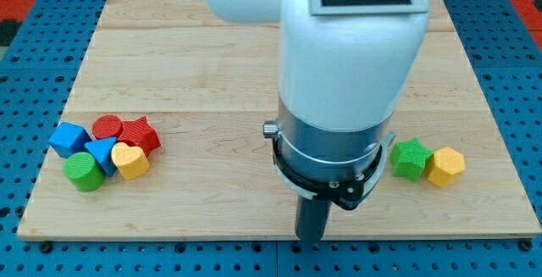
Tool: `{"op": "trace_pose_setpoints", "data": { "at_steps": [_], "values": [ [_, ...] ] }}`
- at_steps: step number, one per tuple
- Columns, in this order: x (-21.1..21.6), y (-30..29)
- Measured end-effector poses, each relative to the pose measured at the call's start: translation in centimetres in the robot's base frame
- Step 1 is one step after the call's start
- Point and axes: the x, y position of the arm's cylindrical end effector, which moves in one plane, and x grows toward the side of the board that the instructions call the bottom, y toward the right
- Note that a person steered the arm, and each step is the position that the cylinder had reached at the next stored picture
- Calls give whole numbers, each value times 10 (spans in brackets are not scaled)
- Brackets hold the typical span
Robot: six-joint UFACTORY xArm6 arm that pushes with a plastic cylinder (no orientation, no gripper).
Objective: Move the arm towards left
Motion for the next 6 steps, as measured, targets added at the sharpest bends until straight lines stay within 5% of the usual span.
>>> {"op": "trace_pose_setpoints", "data": {
  "at_steps": [2, 6],
  "values": [
    [0, -20],
    [-1, -174]
  ]
}}
